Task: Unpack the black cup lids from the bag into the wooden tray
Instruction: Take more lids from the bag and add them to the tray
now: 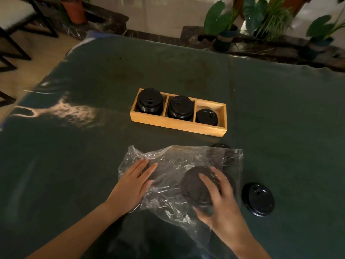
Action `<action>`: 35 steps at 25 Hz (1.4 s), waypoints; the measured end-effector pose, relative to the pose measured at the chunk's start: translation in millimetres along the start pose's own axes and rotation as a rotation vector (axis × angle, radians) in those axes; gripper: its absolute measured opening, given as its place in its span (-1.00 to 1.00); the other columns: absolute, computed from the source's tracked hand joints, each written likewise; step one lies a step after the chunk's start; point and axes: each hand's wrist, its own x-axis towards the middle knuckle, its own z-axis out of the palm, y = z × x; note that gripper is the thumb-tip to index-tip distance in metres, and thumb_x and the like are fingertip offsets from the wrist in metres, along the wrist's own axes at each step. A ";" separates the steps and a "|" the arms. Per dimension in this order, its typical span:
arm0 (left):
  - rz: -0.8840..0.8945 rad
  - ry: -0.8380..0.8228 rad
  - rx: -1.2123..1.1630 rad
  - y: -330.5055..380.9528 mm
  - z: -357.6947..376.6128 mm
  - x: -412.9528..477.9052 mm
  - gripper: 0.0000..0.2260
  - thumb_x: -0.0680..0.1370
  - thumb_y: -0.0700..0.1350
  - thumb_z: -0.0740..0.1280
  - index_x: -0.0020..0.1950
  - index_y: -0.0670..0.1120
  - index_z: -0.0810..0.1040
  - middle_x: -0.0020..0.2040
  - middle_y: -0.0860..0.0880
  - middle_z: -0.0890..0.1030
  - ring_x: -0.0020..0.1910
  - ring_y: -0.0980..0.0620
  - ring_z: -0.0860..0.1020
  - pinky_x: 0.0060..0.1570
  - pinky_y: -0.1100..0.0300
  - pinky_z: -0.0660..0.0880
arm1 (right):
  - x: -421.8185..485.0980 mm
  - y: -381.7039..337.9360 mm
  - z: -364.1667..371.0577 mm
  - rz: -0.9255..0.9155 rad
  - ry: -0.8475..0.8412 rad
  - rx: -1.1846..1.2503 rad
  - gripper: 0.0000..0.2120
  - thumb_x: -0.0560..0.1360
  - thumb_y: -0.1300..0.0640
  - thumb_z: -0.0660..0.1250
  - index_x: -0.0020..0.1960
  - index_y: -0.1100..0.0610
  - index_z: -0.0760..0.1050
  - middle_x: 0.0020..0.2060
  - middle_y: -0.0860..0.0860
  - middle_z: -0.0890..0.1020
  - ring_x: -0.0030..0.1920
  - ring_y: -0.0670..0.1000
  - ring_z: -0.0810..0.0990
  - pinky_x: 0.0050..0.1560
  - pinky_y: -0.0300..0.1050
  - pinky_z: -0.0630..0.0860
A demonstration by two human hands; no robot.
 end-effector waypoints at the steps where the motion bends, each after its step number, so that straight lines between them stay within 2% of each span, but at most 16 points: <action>1: -0.002 -0.005 0.026 2.8 0.1 -1.3 -0.41 0.58 0.16 -0.33 0.46 -0.04 0.19 0.45 -0.14 0.29 0.44 -0.11 0.20 0.38 -0.05 0.13 | -7.7 8.3 -14.2 0.005 0.030 0.004 -0.15 0.16 0.06 0.61 0.35 -0.01 0.26 0.37 0.10 0.23 0.35 0.12 0.35 0.37 -0.05 0.33; 4: 0.025 -0.057 0.133 4.0 7.5 -3.0 -0.22 0.50 0.11 -0.56 0.45 -0.05 0.25 0.44 -0.17 0.28 0.41 -0.21 0.25 0.31 -0.15 0.21 | -15.4 26.3 -61.6 0.029 0.264 -0.032 -0.38 0.26 -0.08 0.47 0.24 0.11 0.40 0.26 0.22 0.37 0.25 0.16 0.40 0.39 -0.25 0.21; 7: -0.049 -0.093 0.149 2.5 7.2 -0.6 -0.35 0.58 0.05 -0.45 0.41 -0.02 0.29 0.34 -0.17 0.44 0.28 -0.20 0.44 0.16 -0.10 0.43 | 11.1 36.6 -101.2 0.066 0.413 -0.031 -0.31 0.34 -0.28 0.30 0.26 0.19 0.41 0.23 0.29 0.40 0.27 0.12 0.39 0.38 -0.33 0.21; 9: -0.074 -0.093 0.157 4.7 8.9 0.0 -0.39 0.61 0.02 -0.38 0.36 -0.02 0.38 0.26 -0.17 0.52 0.20 -0.18 0.51 0.26 0.02 0.35 | 45.8 37.3 -114.5 0.098 0.433 0.026 -0.30 0.28 -0.14 0.47 0.32 0.10 0.34 0.30 0.17 0.33 0.32 -0.09 0.30 0.34 -0.47 0.16; 11: -0.074 -0.109 0.208 6.1 10.4 -1.6 -0.57 0.65 0.06 -0.14 0.33 0.00 0.39 0.25 -0.17 0.52 0.16 -0.16 0.54 0.36 0.06 0.17 | 90.9 39.1 -110.9 0.097 0.375 0.046 -0.21 0.20 0.11 0.58 0.34 0.04 0.30 0.32 0.10 0.29 0.30 -0.20 0.24 0.28 -0.57 0.12; 14: -0.031 -0.048 0.254 4.7 11.3 6.4 -0.66 0.53 0.12 0.25 0.23 0.01 0.51 0.13 -0.20 0.61 0.05 -0.17 0.61 0.27 0.01 0.31 | 163.1 50.1 -86.8 0.147 0.261 0.045 -0.23 0.22 0.18 0.57 0.34 0.07 0.30 0.33 0.08 0.26 0.30 -0.05 0.30 0.32 -0.37 0.24; 16: -0.072 -0.143 0.255 4.1 12.0 10.4 -0.48 0.27 0.08 0.54 0.19 0.02 0.56 0.07 -0.20 0.64 0.02 -0.16 0.62 0.03 -0.06 0.53 | 196.5 58.7 -62.2 0.212 0.176 0.017 -0.25 0.25 0.15 0.54 0.35 0.07 0.28 0.34 0.09 0.25 0.31 0.12 0.33 0.33 -0.05 0.36; 17: -0.063 -0.114 0.280 7.9 9.0 8.8 -0.61 0.37 0.08 0.46 0.17 0.02 0.58 0.06 -0.19 0.65 0.01 -0.16 0.63 0.03 -0.06 0.53 | 206.8 64.3 -50.0 0.236 0.141 -0.008 -0.25 0.26 0.14 0.53 0.36 0.06 0.27 0.34 0.11 0.25 0.30 0.17 0.33 0.32 0.05 0.39; 18: -0.050 -0.084 0.303 8.7 10.0 8.4 -0.71 0.54 0.10 0.22 0.15 0.02 0.60 0.07 -0.19 0.65 0.02 -0.15 0.63 0.16 -0.01 0.45 | 214.0 69.9 -39.4 0.255 0.111 -0.030 -0.25 0.27 0.13 0.52 0.37 0.06 0.25 0.35 0.12 0.24 0.30 0.21 0.32 0.30 0.09 0.39; 20: -0.071 -0.106 0.253 8.4 16.2 8.7 -0.40 0.63 0.04 -0.24 0.13 0.00 0.62 0.08 -0.20 0.64 0.03 -0.16 0.62 0.28 0.01 0.26 | 222.7 79.5 -24.3 0.293 0.070 -0.054 -0.25 0.29 0.09 0.50 0.38 0.06 0.22 0.36 0.14 0.22 0.30 0.24 0.30 0.27 0.12 0.38; 22: -0.080 -0.006 0.307 11.8 12.4 8.3 -0.24 0.60 -0.02 -0.43 0.15 -0.02 0.60 0.10 -0.21 0.63 0.05 -0.18 0.61 0.17 -0.03 0.44 | 228.4 87.0 -16.7 0.330 0.040 -0.059 -0.25 0.33 0.04 0.47 0.41 0.07 0.18 0.37 0.17 0.19 0.31 0.27 0.27 0.26 0.15 0.37; 23: -0.103 -0.056 0.283 13.9 6.4 6.9 -0.23 0.59 -0.04 -0.45 0.17 -0.02 0.59 0.10 -0.21 0.63 0.05 -0.18 0.61 0.12 -0.05 0.48 | 229.8 90.6 -14.2 0.331 0.007 -0.080 -0.25 0.36 -0.01 0.45 0.43 0.08 0.16 0.39 0.19 0.16 0.33 0.29 0.25 0.28 0.17 0.35; 26: -0.113 -0.117 0.274 12.3 10.0 5.7 -0.26 0.59 -0.06 -0.46 0.21 -0.04 0.53 0.12 -0.23 0.62 0.06 -0.20 0.60 0.28 -0.02 0.26 | 227.8 98.6 -10.0 0.285 -0.138 -0.300 -0.23 0.45 -0.27 0.23 0.50 0.05 0.04 0.49 0.20 0.05 0.45 0.30 0.08 0.41 0.20 0.13; 28: -0.127 -0.116 0.276 8.8 14.4 5.2 -0.32 0.60 -0.06 -0.44 0.24 -0.03 0.46 0.12 -0.23 0.61 0.07 -0.20 0.59 0.19 -0.04 0.42 | 225.6 100.4 -10.9 0.253 -0.143 -0.409 -0.26 0.47 -0.35 0.05 0.51 0.02 0.03 0.52 0.16 0.03 0.48 0.25 0.03 0.46 0.18 0.01; 32: -0.108 -0.205 0.266 7.9 7.6 3.6 -0.61 0.64 0.03 -0.06 0.25 -0.01 0.49 0.14 -0.21 0.60 0.11 -0.18 0.58 0.10 -0.04 0.49 | 223.7 97.6 -12.7 0.154 -0.061 -0.565 -0.30 0.50 -0.33 -0.04 0.48 0.09 0.14 0.40 0.14 0.27 0.39 0.18 0.20 0.43 0.15 0.11; 35: -0.070 -0.211 0.337 10.2 -0.3 6.8 -0.38 0.62 0.06 -0.29 0.17 0.01 0.57 0.09 -0.16 0.63 0.06 -0.13 0.61 -0.01 -0.06 0.54 | 222.6 97.1 -12.5 0.131 -0.067 -0.620 -0.28 0.49 -0.34 -0.06 0.48 0.11 0.13 0.35 0.13 0.33 0.36 0.17 0.24 0.43 0.14 0.13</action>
